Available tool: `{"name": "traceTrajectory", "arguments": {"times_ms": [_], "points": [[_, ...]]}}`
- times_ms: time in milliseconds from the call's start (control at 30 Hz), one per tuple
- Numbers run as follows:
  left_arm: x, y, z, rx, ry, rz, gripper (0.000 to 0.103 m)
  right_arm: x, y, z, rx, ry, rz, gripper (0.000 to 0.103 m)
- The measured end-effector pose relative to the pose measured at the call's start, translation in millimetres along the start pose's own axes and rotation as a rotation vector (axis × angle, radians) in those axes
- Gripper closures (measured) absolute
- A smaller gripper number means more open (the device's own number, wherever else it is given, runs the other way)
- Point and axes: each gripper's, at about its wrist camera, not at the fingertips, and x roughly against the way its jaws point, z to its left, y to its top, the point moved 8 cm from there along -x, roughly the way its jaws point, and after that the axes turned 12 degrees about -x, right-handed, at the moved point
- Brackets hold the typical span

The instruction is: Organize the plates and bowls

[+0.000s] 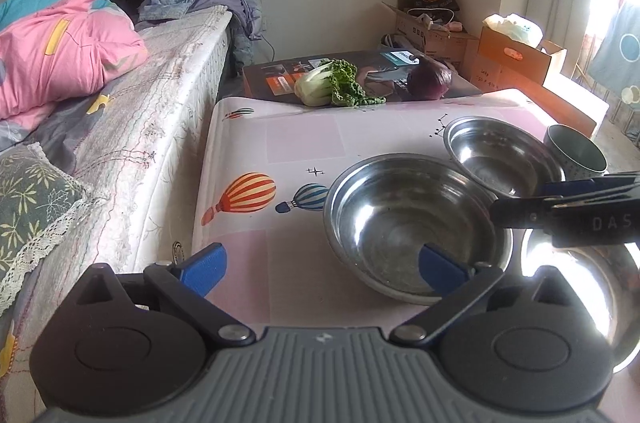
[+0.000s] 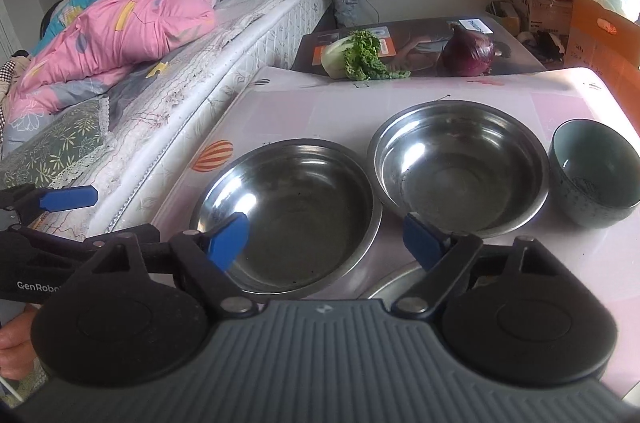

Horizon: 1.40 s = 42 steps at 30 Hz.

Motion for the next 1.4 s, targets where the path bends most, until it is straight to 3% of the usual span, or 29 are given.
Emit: {"name": "traceTrajectory", "arguments": {"times_ms": [233, 367, 533, 600, 767, 1000, 1400], "points": [[-40.2, 10.7, 7.7, 0.023, -0.071, 0.028, 0.008, -47.8, 1.6, -14.5, -0.001, -0.064, 0.09, 0.052], [-59.9, 12.6, 3.8, 0.031, -0.098, 0.071, 0.025, -60.0, -0.6, -23.3, -0.029, -0.062, 0.124, 0.06], [-80.9, 9.1, -1.6, 0.037, -0.103, 0.154, 0.051, -67.6, -2.2, -27.0, -0.042, -0.053, 0.15, 0.082], [-85.1, 6.9, -2.1, 0.044, -0.109, 0.175, 0.065, -70.9, -2.2, -27.3, -0.05, -0.049, 0.161, 0.086], [-89.1, 1.8, -3.2, 0.041, -0.098, 0.213, 0.08, -73.6, -2.1, -28.9, -0.054, -0.043, 0.163, 0.09], [-87.7, -1.0, 3.3, 0.064, -0.086, 0.244, 0.083, -72.8, -2.7, -23.9, -0.042, -0.03, 0.161, 0.09], [-64.8, 2.3, 14.6, 0.062, -0.064, 0.212, 0.083, -60.1, 2.4, -4.6, -0.013, 0.003, 0.137, 0.09]]}}
